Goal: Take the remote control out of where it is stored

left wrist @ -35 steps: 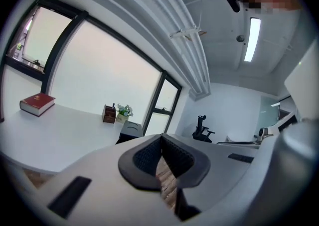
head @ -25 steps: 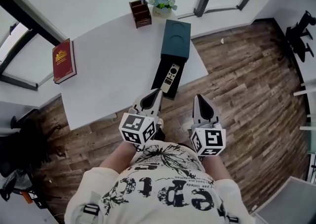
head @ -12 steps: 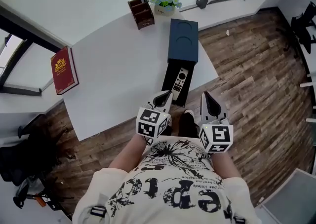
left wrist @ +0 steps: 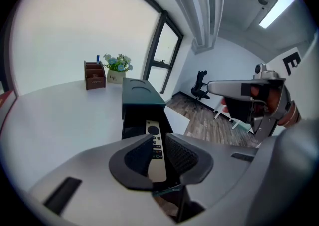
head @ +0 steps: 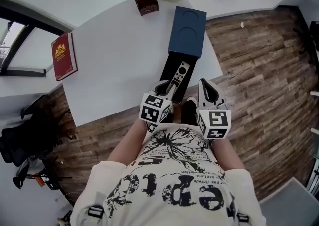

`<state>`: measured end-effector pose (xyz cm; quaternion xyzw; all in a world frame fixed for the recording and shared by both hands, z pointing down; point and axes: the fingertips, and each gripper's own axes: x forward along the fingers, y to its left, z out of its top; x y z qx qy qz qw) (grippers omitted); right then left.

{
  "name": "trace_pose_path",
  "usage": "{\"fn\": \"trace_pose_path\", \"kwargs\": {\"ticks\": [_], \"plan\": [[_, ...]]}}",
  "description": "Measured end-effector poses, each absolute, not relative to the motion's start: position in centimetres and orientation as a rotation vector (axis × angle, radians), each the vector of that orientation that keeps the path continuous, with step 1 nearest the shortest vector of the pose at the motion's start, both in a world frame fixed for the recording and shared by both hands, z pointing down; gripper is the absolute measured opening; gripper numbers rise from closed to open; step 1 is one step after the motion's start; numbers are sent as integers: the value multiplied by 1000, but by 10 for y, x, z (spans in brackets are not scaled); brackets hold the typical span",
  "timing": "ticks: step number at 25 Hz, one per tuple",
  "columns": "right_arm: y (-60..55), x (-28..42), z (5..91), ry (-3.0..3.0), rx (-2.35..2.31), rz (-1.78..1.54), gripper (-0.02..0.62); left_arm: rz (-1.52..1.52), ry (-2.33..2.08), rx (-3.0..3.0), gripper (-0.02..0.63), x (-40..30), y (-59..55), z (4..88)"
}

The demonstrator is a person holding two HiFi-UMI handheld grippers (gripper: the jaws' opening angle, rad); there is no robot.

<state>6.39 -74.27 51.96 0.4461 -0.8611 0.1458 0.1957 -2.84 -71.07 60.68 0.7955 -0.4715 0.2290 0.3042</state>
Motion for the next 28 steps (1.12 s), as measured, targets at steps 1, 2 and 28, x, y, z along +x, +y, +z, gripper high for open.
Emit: {"fn": "trace_pose_path", "kwargs": {"ticks": [1, 2, 28], "plan": [[-745, 64, 522, -2420, 1223, 417, 3, 629, -1244, 2087, 82, -27, -712, 613], [-748, 64, 524, -2425, 1199, 427, 3, 659, -1244, 2072, 118, -25, -714, 619], [-789, 117, 578, -2390, 1079, 656, 3, 1210, -1138, 1738, 230, -7, -751, 714]]}}
